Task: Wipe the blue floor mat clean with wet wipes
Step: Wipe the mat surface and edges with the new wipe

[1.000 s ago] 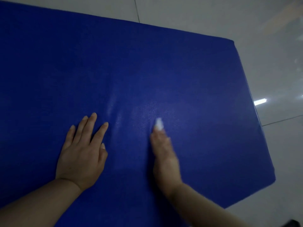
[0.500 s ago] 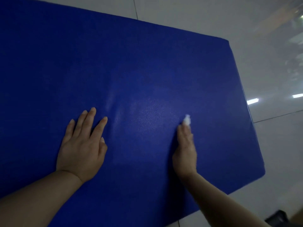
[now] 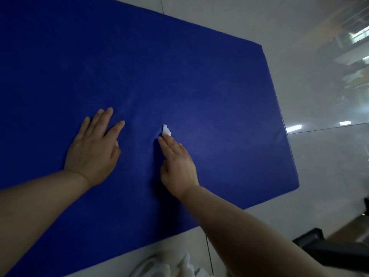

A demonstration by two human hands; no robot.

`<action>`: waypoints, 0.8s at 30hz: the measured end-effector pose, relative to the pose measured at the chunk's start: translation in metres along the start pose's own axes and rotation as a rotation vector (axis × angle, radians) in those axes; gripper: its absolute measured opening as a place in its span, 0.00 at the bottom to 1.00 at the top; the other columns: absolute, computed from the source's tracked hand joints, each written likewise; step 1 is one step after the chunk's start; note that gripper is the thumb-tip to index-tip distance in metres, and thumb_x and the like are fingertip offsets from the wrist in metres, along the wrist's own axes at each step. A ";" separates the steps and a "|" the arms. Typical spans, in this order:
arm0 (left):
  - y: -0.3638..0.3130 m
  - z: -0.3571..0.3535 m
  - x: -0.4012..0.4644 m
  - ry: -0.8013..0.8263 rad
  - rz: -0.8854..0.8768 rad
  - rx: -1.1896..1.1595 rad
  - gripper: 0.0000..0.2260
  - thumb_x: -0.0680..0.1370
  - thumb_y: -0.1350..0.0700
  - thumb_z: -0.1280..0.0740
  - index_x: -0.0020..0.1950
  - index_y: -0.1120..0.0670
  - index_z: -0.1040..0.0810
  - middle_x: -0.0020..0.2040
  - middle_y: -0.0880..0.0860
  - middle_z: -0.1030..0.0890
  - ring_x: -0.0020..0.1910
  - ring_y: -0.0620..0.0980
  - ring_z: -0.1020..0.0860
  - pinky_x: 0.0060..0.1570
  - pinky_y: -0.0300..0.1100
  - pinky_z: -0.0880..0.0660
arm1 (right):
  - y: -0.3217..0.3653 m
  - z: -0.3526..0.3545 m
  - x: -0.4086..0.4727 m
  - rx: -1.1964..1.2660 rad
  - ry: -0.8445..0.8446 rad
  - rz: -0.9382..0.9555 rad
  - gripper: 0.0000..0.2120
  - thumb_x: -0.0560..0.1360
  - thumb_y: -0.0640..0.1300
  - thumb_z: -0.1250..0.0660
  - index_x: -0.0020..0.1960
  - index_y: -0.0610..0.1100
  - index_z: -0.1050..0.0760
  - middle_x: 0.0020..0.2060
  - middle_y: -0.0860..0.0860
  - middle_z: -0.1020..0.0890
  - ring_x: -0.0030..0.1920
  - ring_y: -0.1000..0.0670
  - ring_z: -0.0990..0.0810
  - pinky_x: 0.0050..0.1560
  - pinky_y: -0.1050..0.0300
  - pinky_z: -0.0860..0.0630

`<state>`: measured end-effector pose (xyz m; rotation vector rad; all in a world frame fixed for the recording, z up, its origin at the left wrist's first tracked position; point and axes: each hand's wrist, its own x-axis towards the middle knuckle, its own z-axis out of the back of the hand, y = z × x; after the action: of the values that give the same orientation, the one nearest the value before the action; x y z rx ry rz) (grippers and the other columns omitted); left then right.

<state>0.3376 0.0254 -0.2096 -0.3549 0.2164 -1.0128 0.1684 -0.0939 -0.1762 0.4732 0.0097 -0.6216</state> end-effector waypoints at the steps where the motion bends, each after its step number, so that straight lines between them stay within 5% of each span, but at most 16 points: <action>1: -0.001 0.002 -0.011 0.002 0.016 0.002 0.19 0.80 0.61 0.42 0.72 0.61 0.32 0.76 0.62 0.42 0.76 0.59 0.45 0.74 0.53 0.52 | 0.008 0.004 -0.001 0.007 -0.001 -0.040 0.31 0.73 0.32 0.42 0.75 0.42 0.39 0.76 0.50 0.41 0.71 0.49 0.34 0.73 0.50 0.39; 5: -0.018 0.004 -0.049 0.006 0.079 -0.001 0.20 0.80 0.61 0.40 0.72 0.60 0.32 0.76 0.62 0.41 0.75 0.59 0.43 0.74 0.44 0.60 | 0.018 0.014 -0.001 -0.041 -0.045 -0.103 0.32 0.77 0.42 0.40 0.78 0.48 0.49 0.78 0.52 0.51 0.73 0.51 0.37 0.75 0.50 0.54; 9: -0.022 -0.010 -0.043 0.003 0.072 0.064 0.21 0.79 0.56 0.40 0.73 0.58 0.33 0.76 0.62 0.41 0.73 0.59 0.42 0.73 0.49 0.55 | 0.011 -0.006 0.013 -0.071 0.009 -0.100 0.30 0.80 0.53 0.54 0.78 0.46 0.59 0.75 0.54 0.63 0.74 0.55 0.64 0.74 0.52 0.64; 12: -0.018 -0.018 -0.038 0.003 0.072 0.108 0.23 0.79 0.53 0.47 0.73 0.58 0.35 0.75 0.63 0.41 0.73 0.60 0.42 0.73 0.47 0.59 | -0.018 -0.011 0.003 -0.133 0.101 0.011 0.29 0.80 0.39 0.51 0.78 0.45 0.57 0.74 0.56 0.61 0.73 0.56 0.64 0.75 0.53 0.63; 14: -0.018 -0.018 -0.042 0.030 0.082 0.095 0.25 0.78 0.51 0.51 0.74 0.59 0.35 0.76 0.63 0.41 0.74 0.61 0.42 0.73 0.45 0.61 | -0.052 0.001 -0.018 -0.168 0.126 0.034 0.36 0.74 0.28 0.45 0.78 0.45 0.54 0.75 0.56 0.57 0.75 0.56 0.60 0.73 0.59 0.65; 17: -0.022 -0.015 -0.040 0.042 0.106 0.074 0.26 0.78 0.51 0.52 0.74 0.59 0.35 0.76 0.63 0.42 0.74 0.61 0.42 0.73 0.45 0.61 | -0.112 0.034 -0.039 -0.207 0.012 -0.253 0.40 0.72 0.25 0.46 0.78 0.46 0.57 0.74 0.57 0.58 0.77 0.54 0.58 0.71 0.64 0.68; 21: -0.022 -0.016 -0.039 0.043 0.103 0.109 0.25 0.78 0.52 0.52 0.74 0.59 0.35 0.76 0.62 0.41 0.74 0.60 0.42 0.73 0.45 0.61 | -0.134 0.044 -0.032 -0.077 -0.194 -0.718 0.38 0.72 0.24 0.48 0.78 0.43 0.54 0.78 0.51 0.54 0.77 0.51 0.58 0.75 0.58 0.63; 24: -0.021 -0.015 -0.040 0.053 0.107 0.111 0.25 0.78 0.51 0.51 0.74 0.58 0.35 0.76 0.62 0.42 0.74 0.60 0.42 0.73 0.44 0.62 | -0.101 0.019 -0.021 -0.065 -0.234 -0.599 0.39 0.69 0.22 0.48 0.78 0.42 0.51 0.77 0.50 0.52 0.77 0.49 0.57 0.74 0.60 0.65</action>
<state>0.2954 0.0463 -0.2151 -0.2132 0.2236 -0.9251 0.0916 -0.1621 -0.1989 0.3281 -0.0519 -1.2585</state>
